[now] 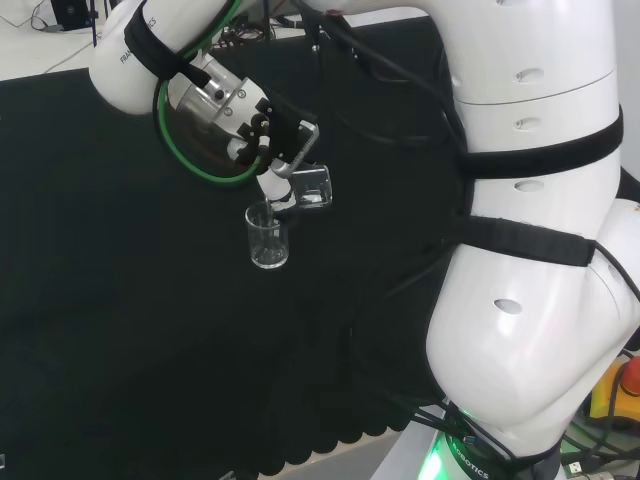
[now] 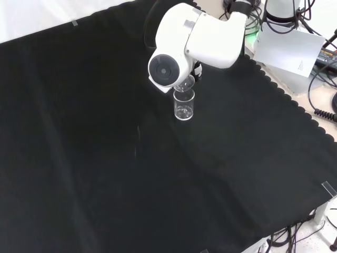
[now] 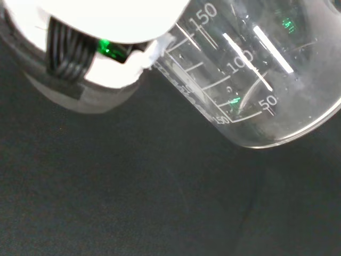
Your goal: Pour the water from the handheld beaker into the one on the table.
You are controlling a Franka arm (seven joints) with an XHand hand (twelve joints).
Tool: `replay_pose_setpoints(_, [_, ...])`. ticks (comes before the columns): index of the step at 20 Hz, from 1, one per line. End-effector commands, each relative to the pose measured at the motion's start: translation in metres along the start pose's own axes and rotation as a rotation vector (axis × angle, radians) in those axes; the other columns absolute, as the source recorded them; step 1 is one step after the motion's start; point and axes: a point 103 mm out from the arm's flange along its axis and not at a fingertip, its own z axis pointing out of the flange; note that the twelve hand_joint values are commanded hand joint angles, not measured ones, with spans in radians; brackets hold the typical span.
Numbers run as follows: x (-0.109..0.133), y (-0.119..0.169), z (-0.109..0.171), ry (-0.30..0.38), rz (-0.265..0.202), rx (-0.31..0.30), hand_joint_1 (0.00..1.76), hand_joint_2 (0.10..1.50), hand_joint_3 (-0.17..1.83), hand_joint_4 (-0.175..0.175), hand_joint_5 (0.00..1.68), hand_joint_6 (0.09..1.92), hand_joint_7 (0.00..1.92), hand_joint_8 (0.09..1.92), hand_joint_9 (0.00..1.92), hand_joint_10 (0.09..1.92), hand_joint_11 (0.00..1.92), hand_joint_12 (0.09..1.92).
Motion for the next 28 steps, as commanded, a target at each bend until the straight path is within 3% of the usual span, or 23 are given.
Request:
replay_pose_setpoints(1, [0.0005,-0.0006,-0.0019,-0.015,0.018,0.011,1.33,0.67,0.52,-0.175,1.45,0.23,1.53,0.17,1.79,0.09,1.48,0.51])
replay_pose_setpoints(8, [0.0011,-0.0007,-0.0028,-0.031,0.028,0.036,1.32,0.68,0.51,-0.175,1.45,0.24,1.52,0.17,1.79,0.09,1.48,0.51])
replay_pose_setpoints(28, [0.003,-0.0061,-0.0057,-0.048,0.037,0.036,1.32,0.68,0.51,-0.175,1.44,0.25,1.51,0.19,1.79,0.09,1.49,0.5])
